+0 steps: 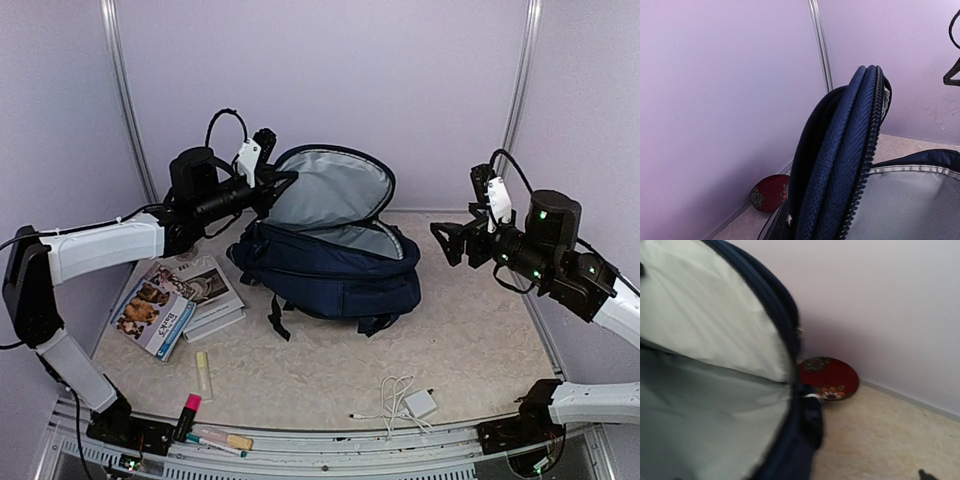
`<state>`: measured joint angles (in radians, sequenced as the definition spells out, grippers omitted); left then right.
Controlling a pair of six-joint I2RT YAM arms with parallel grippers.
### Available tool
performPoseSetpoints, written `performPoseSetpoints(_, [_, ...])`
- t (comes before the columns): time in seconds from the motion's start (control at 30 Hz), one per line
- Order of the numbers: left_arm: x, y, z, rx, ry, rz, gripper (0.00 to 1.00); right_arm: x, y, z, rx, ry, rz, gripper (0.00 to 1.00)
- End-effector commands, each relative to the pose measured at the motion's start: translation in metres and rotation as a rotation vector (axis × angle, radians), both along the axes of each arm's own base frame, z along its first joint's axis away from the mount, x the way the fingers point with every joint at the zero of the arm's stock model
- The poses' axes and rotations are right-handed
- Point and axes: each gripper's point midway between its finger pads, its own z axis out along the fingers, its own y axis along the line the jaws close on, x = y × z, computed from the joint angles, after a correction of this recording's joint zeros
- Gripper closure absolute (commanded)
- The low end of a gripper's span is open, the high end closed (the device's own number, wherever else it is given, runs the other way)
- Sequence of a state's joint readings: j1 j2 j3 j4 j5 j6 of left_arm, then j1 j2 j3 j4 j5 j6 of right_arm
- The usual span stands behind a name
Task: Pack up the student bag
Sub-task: Pass from the left arm to the right
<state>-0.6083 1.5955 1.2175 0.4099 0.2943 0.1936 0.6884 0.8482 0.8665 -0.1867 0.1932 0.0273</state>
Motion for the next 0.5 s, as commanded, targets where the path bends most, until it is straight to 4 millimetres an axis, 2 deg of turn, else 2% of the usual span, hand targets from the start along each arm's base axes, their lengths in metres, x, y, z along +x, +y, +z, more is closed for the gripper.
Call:
performPoseSetpoints(0.0, [-0.028, -0.026, 0.059, -0.105, -0.188, -0.027, 1.00, -0.029, 0.033, 0.006, 0.043, 0.015, 0.266, 0.00])
performPoseSetpoints(0.1, [-0.034, -0.041, 0.025, -0.072, -0.142, -0.013, 1.00, -0.085, 0.074, 0.025, 0.105, -0.011, 0.677, 0.03])
performPoseSetpoints(0.13, [-0.037, -0.046, 0.017, -0.073, -0.131, -0.021, 1.00, -0.097, 0.080, 0.029, 0.130, -0.019, 0.758, 0.04])
performPoseSetpoints(0.17, [-0.042, -0.051, 0.009, -0.068, -0.121, -0.035, 1.00, -0.101, 0.082, 0.032, 0.150, -0.025, 0.786, 0.04])
performPoseSetpoints(0.23, [-0.050, -0.059, -0.004, -0.062, -0.118, -0.061, 1.00, -0.088, 0.079, 0.030, 0.144, -0.044, 0.710, 0.03])
performPoseSetpoints(0.33, [-0.058, -0.059, -0.012, -0.078, -0.102, -0.081, 1.00, -0.056, 0.064, 0.027, 0.028, -0.115, 0.522, 0.00])
performPoseSetpoints(0.47, [-0.063, -0.058, -0.019, -0.079, -0.075, -0.100, 1.00, -0.036, 0.069, 0.010, -0.135, -0.190, 0.525, 0.00])
